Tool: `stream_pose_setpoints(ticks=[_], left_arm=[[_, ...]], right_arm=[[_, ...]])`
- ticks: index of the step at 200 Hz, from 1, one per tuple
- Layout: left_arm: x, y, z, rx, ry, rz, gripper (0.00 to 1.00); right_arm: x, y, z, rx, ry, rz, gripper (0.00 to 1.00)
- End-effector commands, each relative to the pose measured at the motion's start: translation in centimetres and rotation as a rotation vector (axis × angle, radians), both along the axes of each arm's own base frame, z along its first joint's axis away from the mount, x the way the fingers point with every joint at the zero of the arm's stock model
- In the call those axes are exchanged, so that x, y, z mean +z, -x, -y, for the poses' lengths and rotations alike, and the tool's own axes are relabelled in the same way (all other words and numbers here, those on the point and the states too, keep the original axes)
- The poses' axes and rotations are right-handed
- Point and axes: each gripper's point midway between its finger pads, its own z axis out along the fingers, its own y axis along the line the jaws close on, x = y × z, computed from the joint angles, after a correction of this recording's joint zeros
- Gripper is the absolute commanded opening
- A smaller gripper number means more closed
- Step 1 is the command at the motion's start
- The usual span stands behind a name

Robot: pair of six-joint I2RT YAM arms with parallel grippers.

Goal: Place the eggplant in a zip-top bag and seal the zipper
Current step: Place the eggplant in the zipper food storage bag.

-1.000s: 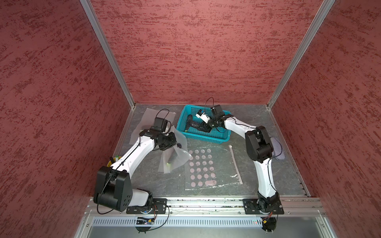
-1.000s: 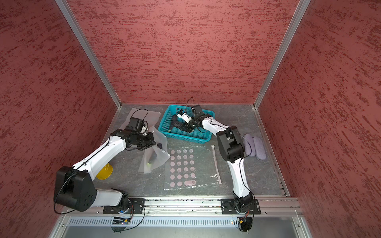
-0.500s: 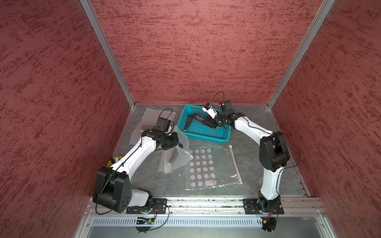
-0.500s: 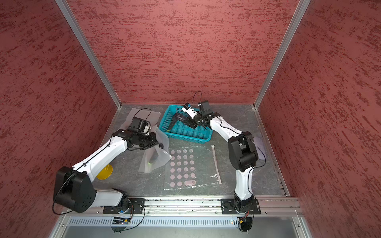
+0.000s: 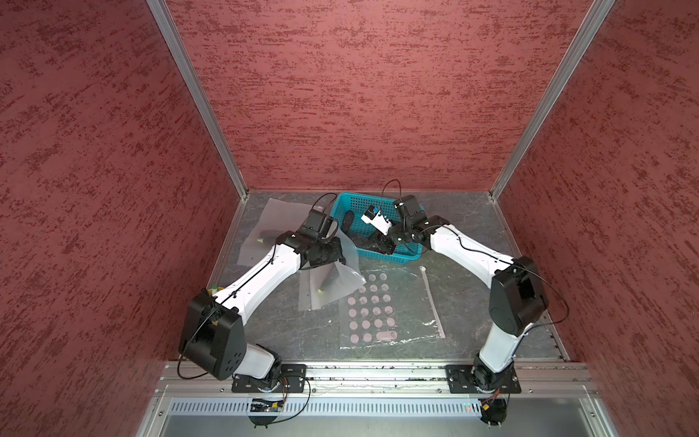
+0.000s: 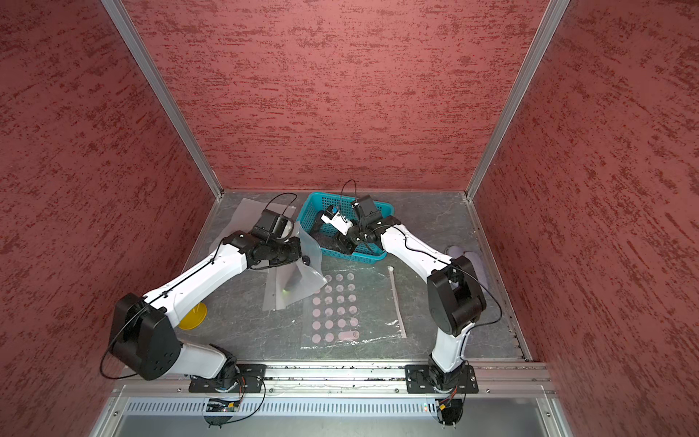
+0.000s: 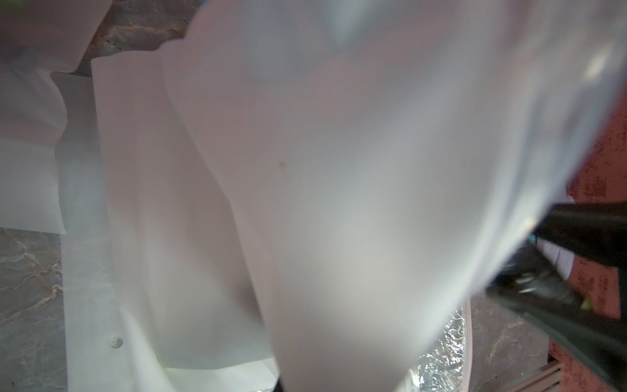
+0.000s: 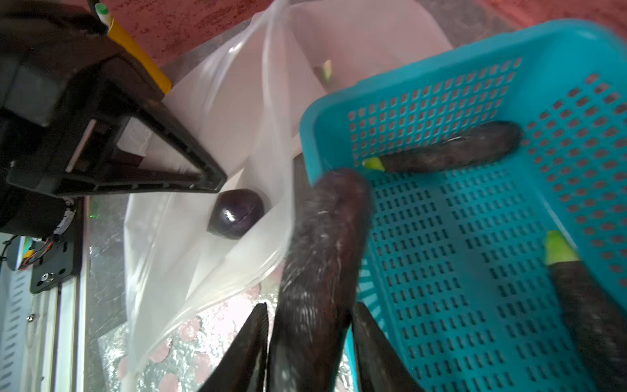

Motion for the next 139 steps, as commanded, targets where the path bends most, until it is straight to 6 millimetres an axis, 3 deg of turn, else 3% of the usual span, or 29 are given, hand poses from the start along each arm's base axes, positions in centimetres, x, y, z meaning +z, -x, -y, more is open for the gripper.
stream_pose_setpoints(ticks=[1, 71, 139], left_arm=[[0.9, -0.8, -0.1, 0.0, -0.046, 0.051, 0.0], [-0.5, -0.3, -0.7, -0.001, -0.075, 0.021, 0.0], [-0.4, 0.1, -1.9, 0.029, -0.068, 0.018, 0.0]], right_arm=[[-0.7, 1.3, -0.2, -0.008, 0.01, -0.061, 0.4], [-0.5, 1.2, 0.5, -0.088, 0.005, -0.007, 0.33], [3.4, 2.5, -0.2, -0.039, -0.12, 0.042, 0.31]])
